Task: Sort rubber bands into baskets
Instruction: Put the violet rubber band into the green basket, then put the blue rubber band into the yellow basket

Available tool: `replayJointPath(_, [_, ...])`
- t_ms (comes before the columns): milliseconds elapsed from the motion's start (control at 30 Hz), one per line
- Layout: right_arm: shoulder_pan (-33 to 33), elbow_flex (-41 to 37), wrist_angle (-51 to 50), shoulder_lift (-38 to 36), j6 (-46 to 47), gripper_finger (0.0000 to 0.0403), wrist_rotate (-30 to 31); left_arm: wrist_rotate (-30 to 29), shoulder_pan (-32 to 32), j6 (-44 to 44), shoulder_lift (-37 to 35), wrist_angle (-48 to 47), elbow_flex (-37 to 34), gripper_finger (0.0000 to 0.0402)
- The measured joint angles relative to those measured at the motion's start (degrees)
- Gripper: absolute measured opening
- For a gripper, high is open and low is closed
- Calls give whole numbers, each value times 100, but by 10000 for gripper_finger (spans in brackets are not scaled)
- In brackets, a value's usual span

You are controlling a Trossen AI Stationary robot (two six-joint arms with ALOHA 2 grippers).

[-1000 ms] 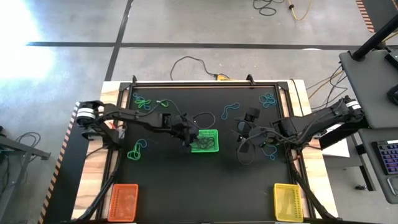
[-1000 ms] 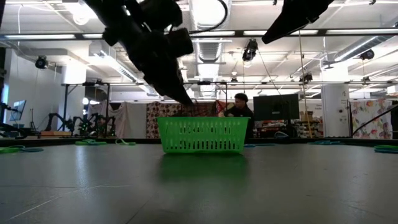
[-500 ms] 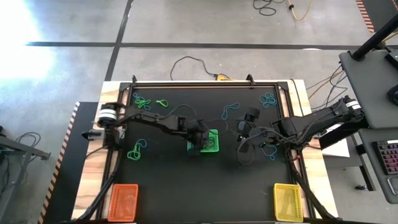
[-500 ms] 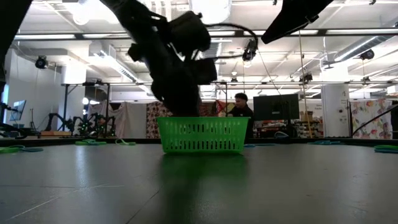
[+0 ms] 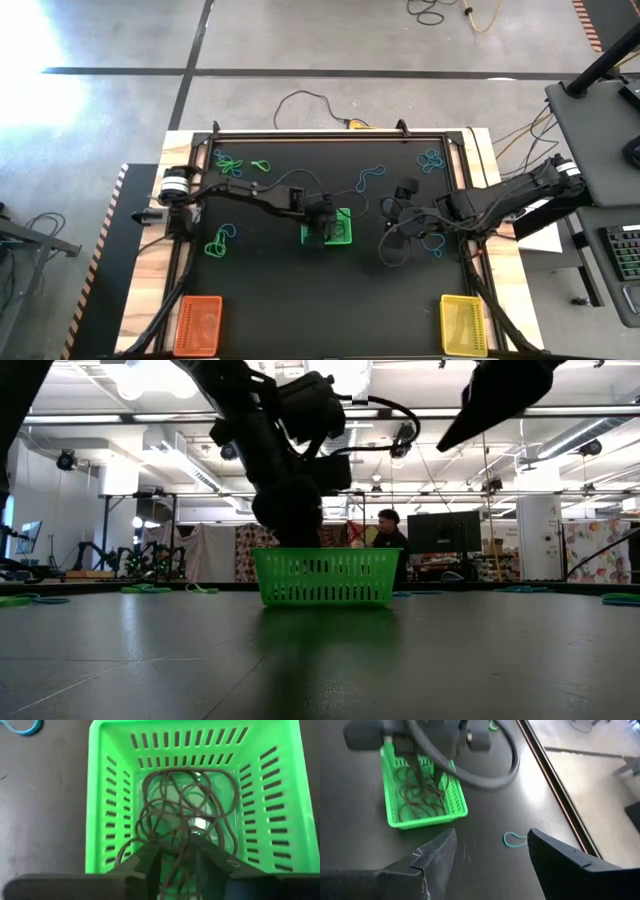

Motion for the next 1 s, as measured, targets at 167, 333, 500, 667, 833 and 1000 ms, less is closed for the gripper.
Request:
replayJointPath(167, [-85, -96, -7, 0, 53, 237, 1, 1, -43, -2, -360, -25, -81, 146])
replayJointPath(333, [-224, -305, 85, 0, 251, 237, -2, 16, -67, -133, -872, -333, -163, 187])
replayJointPath(500, [-425, -730, 521, 0, 799, 238, 19, -178, -58, -96, -1608, -295, -740, 206])
replayJointPath(667, [-768, -1500, 1708, 22, 883, 238, 127, -483, -52, -158, -2419, 602, -1690, 209])
replayJointPath(833, [-1412, -2138, 3398, 22, 478, 238, 244, -400, -86, -619, -3000, 2007, -2655, 209])
replayJointPath(1000, [-2431, -2291, 3753, 22, -223, 260, -1470, -192, -182, -1031, -3225, 2867, -3403, 209])
